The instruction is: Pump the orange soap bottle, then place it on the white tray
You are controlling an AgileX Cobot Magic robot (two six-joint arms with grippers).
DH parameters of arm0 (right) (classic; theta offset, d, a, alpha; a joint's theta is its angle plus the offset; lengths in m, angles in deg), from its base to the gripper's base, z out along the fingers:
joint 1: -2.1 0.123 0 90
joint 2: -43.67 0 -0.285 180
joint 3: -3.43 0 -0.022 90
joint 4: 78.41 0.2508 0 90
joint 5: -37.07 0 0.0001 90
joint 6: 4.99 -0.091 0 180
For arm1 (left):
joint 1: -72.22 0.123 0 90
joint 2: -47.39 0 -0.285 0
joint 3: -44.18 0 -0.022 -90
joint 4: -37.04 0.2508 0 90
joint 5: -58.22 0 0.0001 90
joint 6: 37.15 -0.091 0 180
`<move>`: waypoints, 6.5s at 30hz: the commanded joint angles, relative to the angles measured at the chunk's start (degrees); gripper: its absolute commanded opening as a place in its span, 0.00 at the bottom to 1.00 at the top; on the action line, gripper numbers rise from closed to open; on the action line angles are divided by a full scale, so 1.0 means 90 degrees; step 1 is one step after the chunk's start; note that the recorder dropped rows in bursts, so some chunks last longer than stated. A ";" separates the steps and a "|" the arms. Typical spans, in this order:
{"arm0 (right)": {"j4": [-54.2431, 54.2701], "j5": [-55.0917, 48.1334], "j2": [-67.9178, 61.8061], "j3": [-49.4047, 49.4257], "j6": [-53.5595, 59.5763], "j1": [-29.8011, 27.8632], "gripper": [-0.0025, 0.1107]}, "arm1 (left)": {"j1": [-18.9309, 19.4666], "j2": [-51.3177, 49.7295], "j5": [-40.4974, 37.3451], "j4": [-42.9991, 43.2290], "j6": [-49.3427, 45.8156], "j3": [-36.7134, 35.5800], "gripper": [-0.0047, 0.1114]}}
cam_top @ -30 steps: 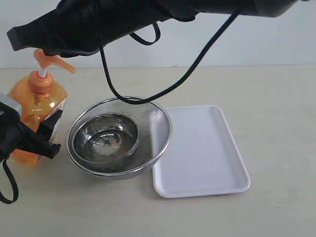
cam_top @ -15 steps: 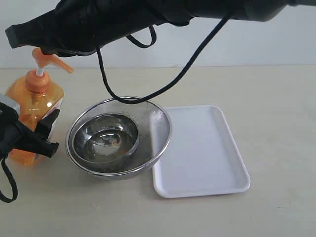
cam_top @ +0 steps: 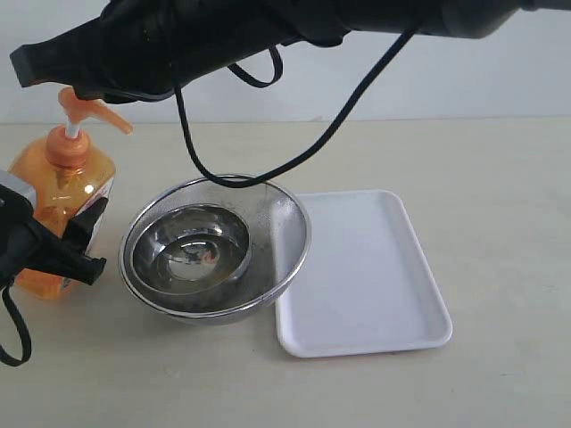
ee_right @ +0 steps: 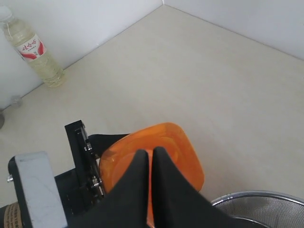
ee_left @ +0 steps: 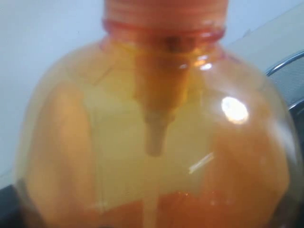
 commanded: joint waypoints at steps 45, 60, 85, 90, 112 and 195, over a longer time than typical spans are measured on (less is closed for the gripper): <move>-0.1161 -0.0068 0.0899 0.0124 -0.0423 -0.0003 0.02 | -0.0049 0.0000 -0.0069 0.0075 0.0268 0.0008 0.08; -0.2461 0.3045 0.2930 0.3268 -0.1437 -0.0003 0.02 | -0.0049 0.0000 -0.0052 -0.0208 0.0724 0.0008 0.08; -0.1362 0.4871 0.4519 0.7273 -0.1495 -0.0003 0.02 | -0.0049 0.0000 0.0027 -0.0208 0.0856 0.0008 0.08; -0.1362 0.4871 0.4519 0.7273 -0.1495 -0.0003 0.02 | -0.0049 0.0000 0.0027 -0.0136 0.0872 0.0008 0.08; -0.1385 0.4750 0.7193 0.7273 -0.1506 -0.1710 0.02 | -0.0049 0.0000 0.0027 -0.0298 0.1150 0.0008 0.08; -0.2990 0.0386 1.1842 0.7662 -0.0917 -0.4262 0.02 | -0.0049 0.0000 -0.0125 -0.1042 0.3392 0.0008 0.08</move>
